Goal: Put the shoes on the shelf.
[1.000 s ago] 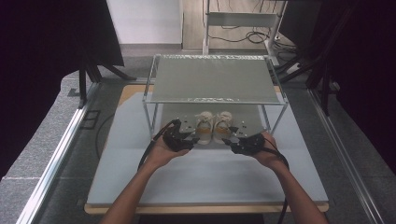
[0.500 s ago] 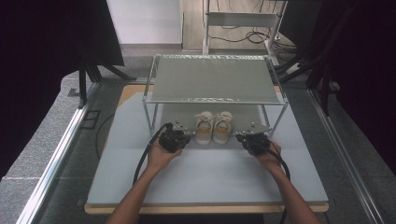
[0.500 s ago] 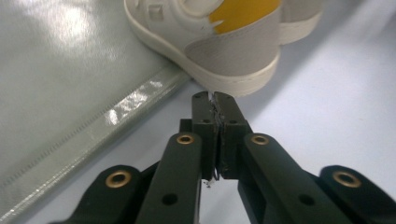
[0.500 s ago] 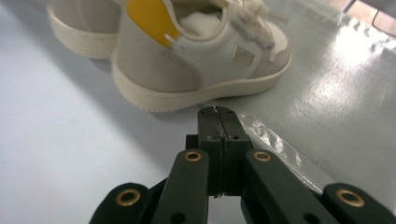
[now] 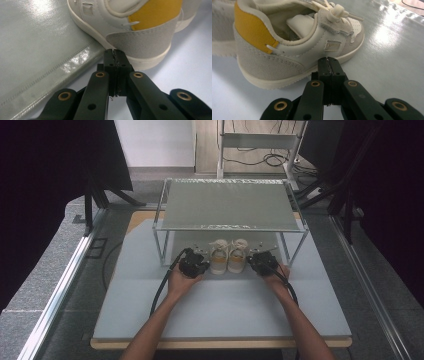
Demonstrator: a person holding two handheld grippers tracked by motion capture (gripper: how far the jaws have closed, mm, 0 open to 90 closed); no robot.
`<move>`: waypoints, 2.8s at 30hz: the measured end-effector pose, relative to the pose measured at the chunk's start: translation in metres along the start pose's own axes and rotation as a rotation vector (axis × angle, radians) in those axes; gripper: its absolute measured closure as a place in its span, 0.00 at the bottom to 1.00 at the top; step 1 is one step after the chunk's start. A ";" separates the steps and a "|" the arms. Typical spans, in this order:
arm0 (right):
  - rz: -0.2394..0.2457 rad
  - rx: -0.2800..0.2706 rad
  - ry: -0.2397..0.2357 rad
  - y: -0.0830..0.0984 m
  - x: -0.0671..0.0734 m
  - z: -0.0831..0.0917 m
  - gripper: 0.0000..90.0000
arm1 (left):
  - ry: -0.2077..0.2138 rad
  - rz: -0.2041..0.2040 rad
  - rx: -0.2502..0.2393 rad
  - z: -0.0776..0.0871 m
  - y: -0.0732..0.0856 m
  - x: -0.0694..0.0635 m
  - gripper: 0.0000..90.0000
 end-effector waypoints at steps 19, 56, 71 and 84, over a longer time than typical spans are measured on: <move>0.002 -0.022 -0.009 0.001 -0.007 -0.005 0.99 | 0.083 0.039 -0.052 0.008 0.002 -0.002 0.97; 0.041 -0.065 0.012 -0.006 -0.002 0.007 0.98 | 0.117 0.025 -0.092 0.002 -0.006 -0.015 0.96; 0.133 -0.091 -0.128 0.000 0.033 0.020 1.00 | 0.106 0.065 -0.090 -0.007 -0.015 -0.009 0.98; 0.074 -0.107 -0.105 -0.008 0.021 0.008 1.00 | 0.095 0.088 -0.093 -0.021 -0.024 0.000 0.97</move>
Point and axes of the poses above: each handheld gripper's, and its own axes: z roughly backward along the jaws, y roughly out of its underside, x roughly to its left, the point moved 3 cm from there along -z, roughly forward along the jaws, and after that the axes turned 1 degree about x, right-handed, at the moved point
